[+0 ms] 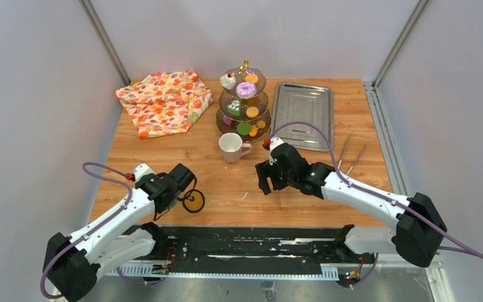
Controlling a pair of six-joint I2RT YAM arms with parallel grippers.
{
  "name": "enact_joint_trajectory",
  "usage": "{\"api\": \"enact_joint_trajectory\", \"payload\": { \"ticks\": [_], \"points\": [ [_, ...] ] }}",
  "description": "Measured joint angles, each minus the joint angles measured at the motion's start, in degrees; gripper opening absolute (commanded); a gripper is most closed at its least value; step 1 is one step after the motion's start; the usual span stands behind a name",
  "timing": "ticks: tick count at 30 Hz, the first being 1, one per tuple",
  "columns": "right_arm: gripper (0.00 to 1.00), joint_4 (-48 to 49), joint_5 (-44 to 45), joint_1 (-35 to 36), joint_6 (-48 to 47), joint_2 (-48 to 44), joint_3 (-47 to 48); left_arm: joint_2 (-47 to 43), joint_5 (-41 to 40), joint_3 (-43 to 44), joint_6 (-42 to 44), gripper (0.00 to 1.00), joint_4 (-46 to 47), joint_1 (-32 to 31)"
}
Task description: Serve the afternoon tea
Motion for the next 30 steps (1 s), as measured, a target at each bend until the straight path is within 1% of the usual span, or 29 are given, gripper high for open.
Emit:
{"api": "enact_joint_trajectory", "payload": {
  "ticks": [7, 11, 13, 26, 30],
  "points": [
    [0.76, -0.1, 0.0, 0.0, -0.1, -0.7, 0.0, 0.7, 0.4, 0.5, -0.7, 0.01, -0.3, -0.7],
    [0.76, -0.1, 0.0, 0.0, -0.1, -1.2, 0.0, -0.4, 1.0, 0.8, -0.6, 0.01, -0.3, -1.4],
    [0.76, -0.1, 0.0, 0.0, -0.1, -1.3, 0.0, -1.5, 1.4, 0.8, -0.7, 0.03, -0.3, -1.5],
    [0.76, -0.6, 0.0, 0.0, -0.2, -2.3, 0.0, -4.1, 2.7, -0.2, -2.3, 0.30, 0.0, -1.7],
    [0.76, -0.7, 0.0, 0.0, -0.2, -2.7, -0.1, -3.8, 4.9, -1.2, -2.8, 0.40, 0.4, -1.7]
  ]
}}
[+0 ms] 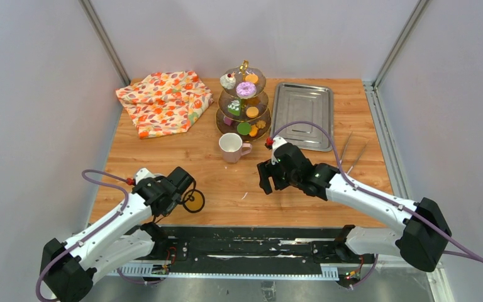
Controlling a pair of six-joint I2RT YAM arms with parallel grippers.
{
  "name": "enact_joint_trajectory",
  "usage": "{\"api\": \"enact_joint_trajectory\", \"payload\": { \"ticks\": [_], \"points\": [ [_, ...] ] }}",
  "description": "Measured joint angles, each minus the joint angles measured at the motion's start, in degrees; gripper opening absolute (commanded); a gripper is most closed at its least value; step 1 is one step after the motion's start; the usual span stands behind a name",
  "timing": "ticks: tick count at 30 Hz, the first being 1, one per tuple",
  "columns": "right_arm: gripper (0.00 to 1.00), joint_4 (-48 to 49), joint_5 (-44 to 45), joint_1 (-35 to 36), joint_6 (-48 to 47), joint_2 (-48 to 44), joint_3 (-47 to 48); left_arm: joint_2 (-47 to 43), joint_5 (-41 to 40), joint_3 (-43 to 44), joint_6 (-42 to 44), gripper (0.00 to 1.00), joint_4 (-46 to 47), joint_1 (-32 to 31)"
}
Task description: Serve the afternoon tea
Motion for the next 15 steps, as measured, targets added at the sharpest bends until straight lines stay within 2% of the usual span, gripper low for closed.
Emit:
{"api": "enact_joint_trajectory", "payload": {
  "ticks": [4, 7, 10, 15],
  "points": [
    [0.76, 0.0, 0.0, 0.0, 0.0, -0.2, 0.0, 0.3, 0.9, 0.0, 0.1, 0.47, 0.0, 0.0],
    [0.76, 0.0, 0.0, 0.0, 0.0, -0.3, 0.0, 0.3, 1.0, 0.0, 0.6, 0.48, 0.0, 0.0],
    [0.76, 0.0, 0.0, 0.0, 0.0, -0.3, 0.0, 0.3, 1.0, 0.4, 1.1, 0.48, -0.1, 0.0],
    [0.76, 0.0, 0.0, 0.0, -0.1, -0.3, -0.1, 0.2, 0.8, 1.6, 1.7, 0.39, 0.0, 0.0]
  ]
}}
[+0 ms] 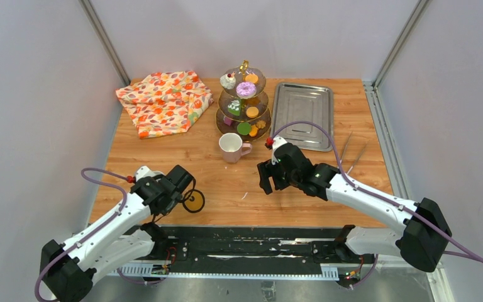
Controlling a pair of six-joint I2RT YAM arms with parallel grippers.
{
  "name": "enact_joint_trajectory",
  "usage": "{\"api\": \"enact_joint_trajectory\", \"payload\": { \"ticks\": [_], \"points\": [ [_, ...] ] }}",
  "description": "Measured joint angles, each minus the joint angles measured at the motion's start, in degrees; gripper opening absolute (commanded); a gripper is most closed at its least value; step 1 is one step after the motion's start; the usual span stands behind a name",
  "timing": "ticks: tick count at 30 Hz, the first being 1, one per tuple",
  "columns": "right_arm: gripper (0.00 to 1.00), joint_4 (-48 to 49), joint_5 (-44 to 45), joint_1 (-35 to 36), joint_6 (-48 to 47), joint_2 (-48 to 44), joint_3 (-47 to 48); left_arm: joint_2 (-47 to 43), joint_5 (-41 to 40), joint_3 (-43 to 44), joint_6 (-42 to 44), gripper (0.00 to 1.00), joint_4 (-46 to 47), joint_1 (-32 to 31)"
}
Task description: Serve the afternoon tea
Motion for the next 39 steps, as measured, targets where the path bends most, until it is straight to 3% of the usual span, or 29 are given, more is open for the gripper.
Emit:
{"api": "enact_joint_trajectory", "payload": {
  "ticks": [8, 12, 24, 30, 39],
  "points": [
    [0.76, -0.2, 0.0, 0.0, 0.0, 0.0, -0.3, -1.3, -0.3, 0.0, -0.6, 0.06, -0.7, 0.0],
    [0.76, -0.2, 0.0, 0.0, -0.1, 0.0, -0.5, -2.1, -0.3, 0.0, -1.0, 0.00, -1.5, 0.0],
    [0.76, -0.2, 0.0, 0.0, -0.1, 0.0, -0.5, -5.0, 0.4, -0.3, -1.9, 0.00, -4.9, 0.0],
    [0.76, -0.2, -0.1, 0.0, -0.1, 0.0, -0.5, -3.5, -0.2, -0.3, -1.9, 0.22, -4.9, 0.0],
    [0.76, -0.2, 0.0, 0.0, -0.3, -0.8, -1.2, -1.4, -1.6, 1.1, -1.5, 0.33, -4.9, 0.0]
  ]
}}
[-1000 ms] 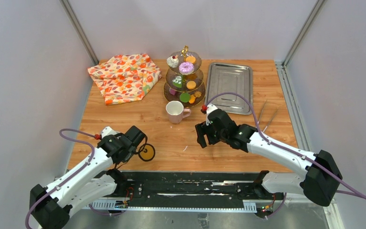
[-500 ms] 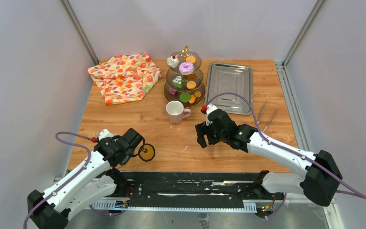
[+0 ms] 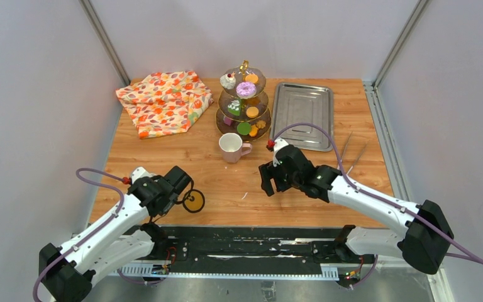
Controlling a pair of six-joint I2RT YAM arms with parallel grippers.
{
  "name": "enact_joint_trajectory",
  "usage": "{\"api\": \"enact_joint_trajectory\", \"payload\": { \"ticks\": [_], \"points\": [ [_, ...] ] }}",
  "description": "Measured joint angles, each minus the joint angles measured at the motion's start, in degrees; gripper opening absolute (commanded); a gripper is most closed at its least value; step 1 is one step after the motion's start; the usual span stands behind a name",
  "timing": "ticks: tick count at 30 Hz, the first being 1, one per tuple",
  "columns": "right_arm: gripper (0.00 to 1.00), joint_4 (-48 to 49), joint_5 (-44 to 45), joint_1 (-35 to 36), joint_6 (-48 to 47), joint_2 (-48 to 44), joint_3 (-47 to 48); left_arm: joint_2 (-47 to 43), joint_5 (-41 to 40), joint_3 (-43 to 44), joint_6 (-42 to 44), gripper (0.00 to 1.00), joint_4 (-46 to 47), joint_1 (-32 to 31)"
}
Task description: Serve the afternoon tea
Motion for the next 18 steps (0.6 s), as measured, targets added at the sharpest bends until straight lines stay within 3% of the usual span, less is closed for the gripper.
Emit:
{"api": "enact_joint_trajectory", "payload": {
  "ticks": [4, 10, 14, 18],
  "points": [
    [0.76, -0.1, 0.0, 0.0, 0.0, -1.4, -0.6, 0.0, -0.3, 0.3, 0.2, 0.37, 0.0, 0.0],
    [0.76, -0.4, 0.3, 0.0, -0.3, -1.8, -0.7, -1.0, -0.3, 2.3, 1.9, 0.53, 0.0, 0.0],
    [0.77, -1.1, 1.4, 0.0, -1.6, -3.3, -0.6, -3.1, -0.3, 6.2, 4.7, 0.65, -0.1, 0.0],
    [0.79, -1.5, 3.2, -0.2, -3.7, -4.2, -0.1, -3.4, 0.7, 12.4, 10.8, 0.68, -0.4, 0.0]
  ]
}}
